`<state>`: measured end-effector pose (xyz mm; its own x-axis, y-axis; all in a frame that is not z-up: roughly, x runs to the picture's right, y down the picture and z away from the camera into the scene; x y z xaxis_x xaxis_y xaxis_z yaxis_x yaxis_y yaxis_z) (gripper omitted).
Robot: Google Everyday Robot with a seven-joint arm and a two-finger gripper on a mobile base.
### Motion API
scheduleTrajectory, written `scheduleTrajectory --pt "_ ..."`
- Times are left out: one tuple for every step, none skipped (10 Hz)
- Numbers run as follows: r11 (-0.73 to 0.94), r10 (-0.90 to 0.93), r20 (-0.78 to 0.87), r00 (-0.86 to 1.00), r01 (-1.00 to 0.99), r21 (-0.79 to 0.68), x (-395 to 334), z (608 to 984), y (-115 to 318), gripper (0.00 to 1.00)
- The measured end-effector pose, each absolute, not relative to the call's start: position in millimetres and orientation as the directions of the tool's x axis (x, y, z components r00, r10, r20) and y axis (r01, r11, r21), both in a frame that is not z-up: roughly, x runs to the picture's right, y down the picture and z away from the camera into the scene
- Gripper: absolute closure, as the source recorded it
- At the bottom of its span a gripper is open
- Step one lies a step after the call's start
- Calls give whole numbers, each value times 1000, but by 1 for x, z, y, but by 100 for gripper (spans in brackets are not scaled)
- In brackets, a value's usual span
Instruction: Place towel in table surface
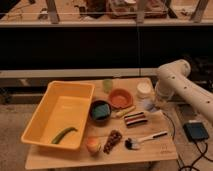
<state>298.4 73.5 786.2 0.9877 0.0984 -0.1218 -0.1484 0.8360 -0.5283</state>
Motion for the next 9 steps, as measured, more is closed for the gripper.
scheduleTrajectory --pt "834 99 -122 988 -149 -531 298 787 75 73" --pt "833 101 -120 988 -149 -533 298 789 77 62" --pt "830 101 -109 989 -144 -539 294 790 80 52" --pt "828 98 -102 990 -138 -543 291 791 81 44" --pt "826 93 -93 991 -129 -549 286 792 85 32" --pt "823 91 -88 992 -125 -554 282 794 87 25" --pt "820 87 -82 993 -118 -560 278 797 90 20" --pt "816 87 -77 993 -115 -566 274 798 92 20" --pt "810 94 -71 993 -118 -575 272 800 94 20"
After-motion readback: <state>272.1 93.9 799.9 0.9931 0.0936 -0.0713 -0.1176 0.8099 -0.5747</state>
